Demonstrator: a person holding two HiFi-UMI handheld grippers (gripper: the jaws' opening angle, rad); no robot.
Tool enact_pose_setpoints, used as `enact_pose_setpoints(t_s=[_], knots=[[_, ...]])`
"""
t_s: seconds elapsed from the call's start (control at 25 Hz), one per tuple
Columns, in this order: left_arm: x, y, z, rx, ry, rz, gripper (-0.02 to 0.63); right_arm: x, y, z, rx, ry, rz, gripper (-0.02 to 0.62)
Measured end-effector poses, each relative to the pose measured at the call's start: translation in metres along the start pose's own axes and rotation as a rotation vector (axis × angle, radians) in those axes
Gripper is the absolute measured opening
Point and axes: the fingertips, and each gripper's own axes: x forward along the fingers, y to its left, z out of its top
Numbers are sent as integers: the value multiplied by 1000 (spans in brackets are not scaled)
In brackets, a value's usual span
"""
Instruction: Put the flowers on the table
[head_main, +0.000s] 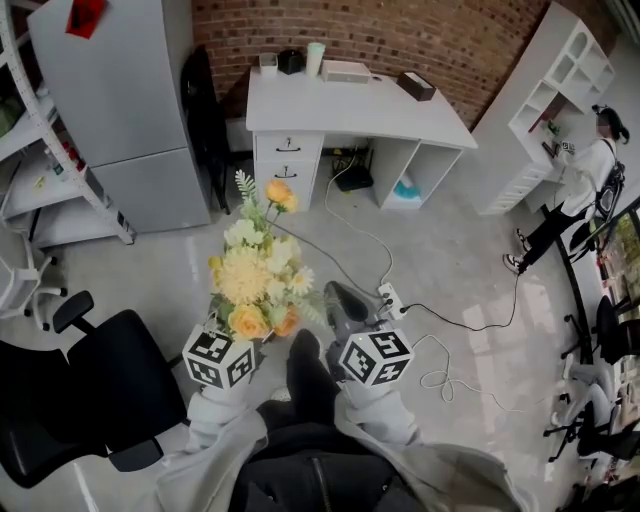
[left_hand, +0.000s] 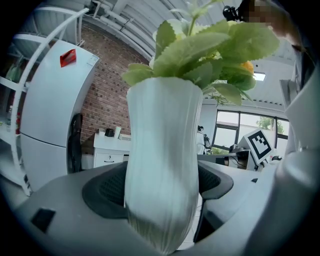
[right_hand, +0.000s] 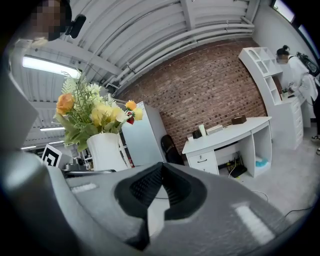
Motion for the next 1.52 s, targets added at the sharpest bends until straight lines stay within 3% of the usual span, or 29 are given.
enact_pose_setpoints(t_s=[0.4,1.52], knots=[[48,41,26,21,-16,14,405,65,-33,14,1,-2,19,-2],[277,182,113,36,-41,64,405,289,-190,109,-1,-13,65,-2]])
